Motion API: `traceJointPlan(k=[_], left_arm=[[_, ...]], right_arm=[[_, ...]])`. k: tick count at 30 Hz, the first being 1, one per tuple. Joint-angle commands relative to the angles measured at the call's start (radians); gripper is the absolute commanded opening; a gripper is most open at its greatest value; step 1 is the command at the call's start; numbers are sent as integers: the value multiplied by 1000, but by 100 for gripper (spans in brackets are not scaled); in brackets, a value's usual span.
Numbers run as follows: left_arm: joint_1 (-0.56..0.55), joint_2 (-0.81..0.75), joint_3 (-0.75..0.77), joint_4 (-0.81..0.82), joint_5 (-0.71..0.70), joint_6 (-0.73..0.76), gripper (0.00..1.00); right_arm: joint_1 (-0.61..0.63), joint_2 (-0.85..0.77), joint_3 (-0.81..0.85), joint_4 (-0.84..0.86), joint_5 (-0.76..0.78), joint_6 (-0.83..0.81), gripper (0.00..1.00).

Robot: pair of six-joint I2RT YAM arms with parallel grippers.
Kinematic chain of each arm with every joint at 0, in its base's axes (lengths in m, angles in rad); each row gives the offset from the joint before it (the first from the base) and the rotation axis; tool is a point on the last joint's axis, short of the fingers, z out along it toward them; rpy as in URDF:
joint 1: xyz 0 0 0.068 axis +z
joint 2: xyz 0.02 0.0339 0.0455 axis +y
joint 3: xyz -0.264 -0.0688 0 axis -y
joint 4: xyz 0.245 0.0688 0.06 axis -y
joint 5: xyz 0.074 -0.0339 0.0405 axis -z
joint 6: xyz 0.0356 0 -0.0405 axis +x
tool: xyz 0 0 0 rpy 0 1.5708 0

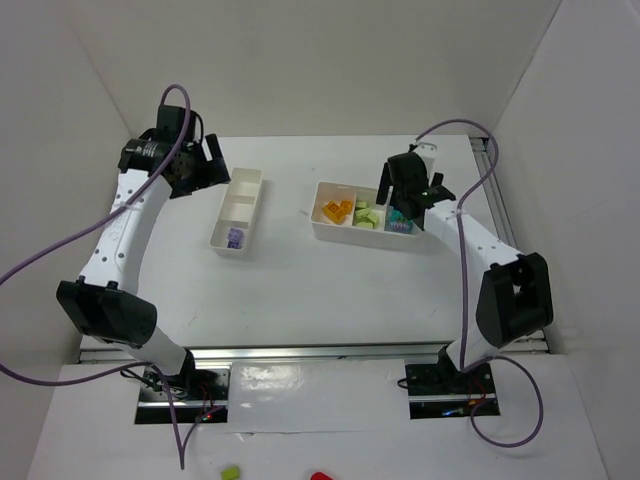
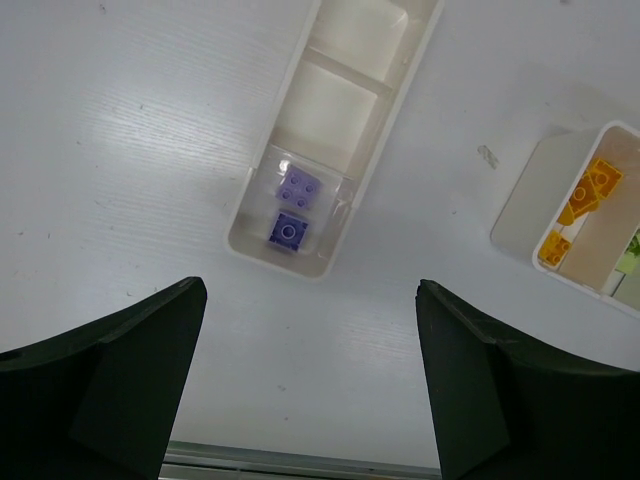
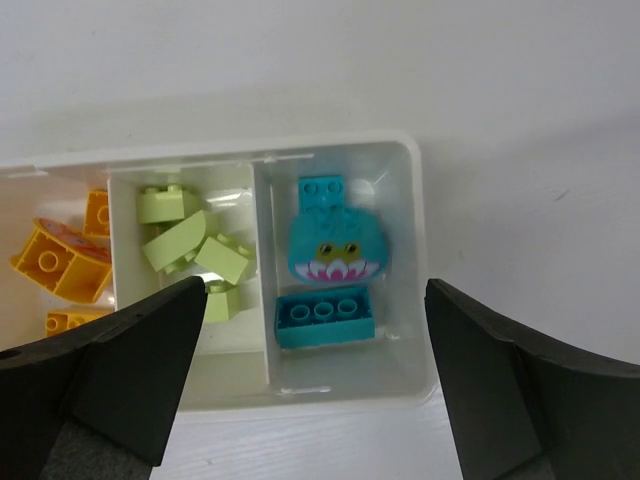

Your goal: Sort the legos into containers by color

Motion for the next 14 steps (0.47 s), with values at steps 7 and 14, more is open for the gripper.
traceJointPlan(k=[7,14], left_arm=[[14,-115,11,67,40,18,95],[14,-135,7,87,51,-2,95]], right_arm=[[-110,-183,151,-254,375,201,100],[-196,-361,-5,-199,330,189,100]])
